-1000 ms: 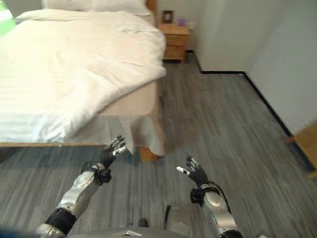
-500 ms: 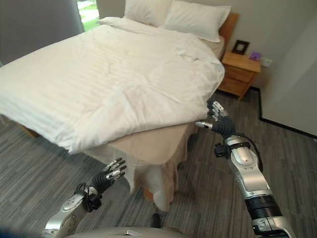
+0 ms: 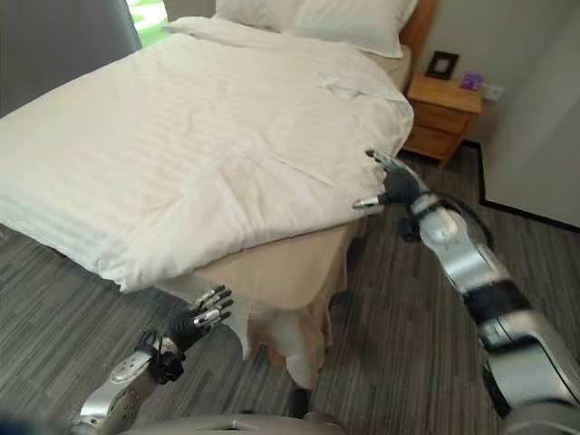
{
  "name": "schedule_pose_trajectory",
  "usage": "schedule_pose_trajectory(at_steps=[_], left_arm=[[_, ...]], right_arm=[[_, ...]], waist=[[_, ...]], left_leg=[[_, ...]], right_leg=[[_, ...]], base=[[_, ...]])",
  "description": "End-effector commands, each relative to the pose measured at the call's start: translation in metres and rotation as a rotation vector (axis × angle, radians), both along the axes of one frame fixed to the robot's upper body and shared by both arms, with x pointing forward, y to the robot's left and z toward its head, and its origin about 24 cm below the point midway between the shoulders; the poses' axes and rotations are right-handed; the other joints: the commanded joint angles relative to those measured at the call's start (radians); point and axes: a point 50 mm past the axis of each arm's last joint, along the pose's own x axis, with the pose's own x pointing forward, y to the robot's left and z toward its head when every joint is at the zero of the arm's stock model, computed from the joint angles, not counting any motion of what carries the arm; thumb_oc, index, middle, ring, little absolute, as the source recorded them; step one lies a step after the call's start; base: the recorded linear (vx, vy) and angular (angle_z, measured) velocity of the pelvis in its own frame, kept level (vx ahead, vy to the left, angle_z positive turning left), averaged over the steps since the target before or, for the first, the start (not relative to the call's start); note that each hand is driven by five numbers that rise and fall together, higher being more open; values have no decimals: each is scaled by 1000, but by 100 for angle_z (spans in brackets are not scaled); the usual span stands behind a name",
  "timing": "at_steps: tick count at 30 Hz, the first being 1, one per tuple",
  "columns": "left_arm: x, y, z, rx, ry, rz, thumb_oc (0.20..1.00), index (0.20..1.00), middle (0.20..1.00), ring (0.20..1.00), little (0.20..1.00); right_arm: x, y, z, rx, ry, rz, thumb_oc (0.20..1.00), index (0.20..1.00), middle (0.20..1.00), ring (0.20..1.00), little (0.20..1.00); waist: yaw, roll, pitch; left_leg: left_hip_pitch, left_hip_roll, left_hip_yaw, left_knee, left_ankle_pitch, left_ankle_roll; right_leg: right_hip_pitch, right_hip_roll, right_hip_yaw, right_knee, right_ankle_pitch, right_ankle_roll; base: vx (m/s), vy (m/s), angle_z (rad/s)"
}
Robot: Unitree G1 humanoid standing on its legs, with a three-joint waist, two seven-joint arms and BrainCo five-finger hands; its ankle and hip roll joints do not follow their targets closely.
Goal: Making the bed.
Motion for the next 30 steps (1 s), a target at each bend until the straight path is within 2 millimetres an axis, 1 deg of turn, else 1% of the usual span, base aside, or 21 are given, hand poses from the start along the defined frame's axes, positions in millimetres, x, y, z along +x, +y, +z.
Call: schedule_pose_trajectory(at_steps=[1, 2, 3, 4, 6, 8, 10, 13, 14, 15, 17, 20, 21, 22, 23, 24, 26, 27, 30], left_arm=[[3, 6, 7, -1, -25, -38, 1000, 1000, 1000, 1000, 1000], [2, 8, 6, 6, -17, -37, 1000, 1000, 1000, 1000, 1000], [3, 12, 5, 28, -12, -37, 1000, 1000, 1000, 1000, 1000], [3, 12, 5, 25, -14, -35, 1000, 1000, 1000, 1000, 1000], [2, 15, 2, 42, -2, -27, 1000, 1000, 1000, 1000, 1000], [3, 16, 3, 47, -3, -26, 1000, 1000, 1000, 1000, 1000], [6, 18, 5, 47, -15, -17, 1000, 1000, 1000, 1000, 1000], [11, 23, 10, 52, -34, 1, 1000, 1000, 1000, 1000, 1000], [13, 23, 11, 50, -37, 5, 1000, 1000, 1000, 1000, 1000], [13, 25, 11, 56, -40, 12, 1000, 1000, 1000, 1000, 1000], [15, 26, 12, 60, -42, 22, 1000, 1000, 1000, 1000, 1000], [16, 26, 11, 62, -40, 27, 1000, 1000, 1000, 1000, 1000], [18, 26, 12, 61, -42, 45, 1000, 1000, 1000, 1000, 1000], [19, 26, 12, 58, -46, 49, 1000, 1000, 1000, 1000, 1000], [23, 26, 16, 56, -65, 57, 1000, 1000, 1000, 1000, 1000], [23, 26, 16, 56, -65, 57, 1000, 1000, 1000, 1000, 1000], [27, 27, 18, 62, -74, 62, 1000, 1000, 1000, 1000, 1000], [29, 28, 19, 66, -81, 62, 1000, 1000, 1000, 1000, 1000], [36, 26, 24, 81, -105, 39, 1000, 1000, 1000, 1000, 1000]], right_arm=[[18, -8, 65, -165, -172, -79, 1000, 1000, 1000, 1000, 1000], [23, -3, 76, -201, -187, -81, 1000, 1000, 1000, 1000, 1000], [31, 7, 93, -319, -203, -88, 1000, 1000, 1000, 1000, 1000], [31, 8, 94, -321, -205, -86, 1000, 1000, 1000, 1000, 1000], [37, 16, 107, -514, -202, -93, 1000, 1000, 1000, 1000, 1000], [42, 13, 115, -613, -190, -147, 1000, 1000, 1000, 1000, 1000], [45, 15, 130, -648, -215, -180, 1000, 1000, 1000, 1000, 1000], [46, 22, 154, -624, -269, -213, 1000, 1000, 1000, 1000, 1000], [45, 19, 162, -611, -281, -238, 1000, 1000, 1000, 1000, 1000], [45, 23, 171, -595, -303, -246, 1000, 1000, 1000, 1000, 1000], [44, 28, 182, -559, -333, -243, 1000, 1000, 1000, 1000, 1000], [45, 33, 187, -528, -339, -242, 1000, 1000, 1000, 1000, 1000], [45, 40, 193, -510, -347, -226, 1000, 1000, 1000, 1000, 1000], [44, 40, 196, -506, -349, -228, 1000, 1000, 1000, 1000, 1000], [42, 45, 205, -418, -364, -196, 1000, 1000, 1000, 1000, 1000], [42, 45, 206, -418, -365, -196, 1000, 1000, 1000, 1000, 1000], [40, 42, 210, -360, -358, -184, 1000, 1000, 1000, 1000, 1000], [39, 47, 213, -356, -352, -157, 1000, 1000, 1000, 1000, 1000], [37, 45, 218, -387, -319, -152, 1000, 1000, 1000, 1000, 1000]], waist=[[45, -45, 3], [50, -47, 8], [59, -53, 16], [56, -51, 16], [69, -57, 22], [84, -61, 30], [92, -61, 37], [111, -64, 56], [114, -64, 58], [122, -66, 68], [126, -66, 79], [131, -67, 87], [139, -70, 109], [142, -70, 115], [149, -71, 138], [149, -71, 137], [151, -74, 154], [154, -75, 167], [155, -79, 192]], left_leg=[[-38, 4, -42, 11, 46, -35], [-47, 4, -46, 11, 48, -36], [-66, 4, -53, 11, 55, -39], [-67, 4, -53, 11, 55, -39], [-82, 5, -65, 11, 60, -42], [-99, 4, -82, 11, 66, -45], [-122, 4, -96, 11, 73, -47], [-164, 2, -116, 11, 87, -51], [-180, 0, -123, 11, 92, -53], [-197, 0, -129, 11, 99, -55], [-227, -1, -137, 11, 109, -59], [-252, -3, -142, 11, 115, -61], [-283, -3, -148, 11, 124, -62], [-299, -4, -151, 11, 128, -64], [-335, -4, -157, 11, 139, -67], [-337, -4, -157, 11, 139, -67], [-373, -3, -160, 11, 149, -71], [-397, 0, -160, 11, 154, -75], [-474, 8, -154, 11, 171, -89]], right_leg=[[51, -72, -2, 20, 3, 92], [45, -71, -5, 20, 4, 92], [32, -69, -13, 20, 7, 92], [31, -69, -13, 20, 7, 92], [22, -69, -23, 20, 7, 91], [11, -68, -37, 20, 7, 91], [-5, -69, -53, 20, 8, 91], [-40, -70, -68, 20, 13, 90], [-55, -69, -73, 20, 16, 90], [-68, -69, -80, 20, 19, 89], [-95, -68, -85, 20, 24, 88], [-117, -65, -88, 20, 27, 86], [-150, -61, -88, 20, 31, 85], [-164, -60, -86, 20, 35, 84], [-201, -57, -87, 20, 41, 84], [-203, -57, -87, 20, 42, 84], [-241, -51, -83, 20, 48, 83], [-266, -50, -83, 20, 53, 85], [-342, -44, -76, 20, 69, 88]], base=[[-61, 3, 15], [-83, -6, 16], [-63, -7, 23], [-55, -2, 22], [-26, -1, 15], [-38, -10, 21], [-59, -11, 12], [-80, -13, 31], [-84, -15, 46], [-73, -9, 22], [-61, 2, 16], [-33, -4, 17], [-73, -12, 4], [-129, -27, 0], [-74, -18, 5], [-82, -18, 5], [-77, -10, 11], [-109, -23, 11], [-103, -22, 1]])
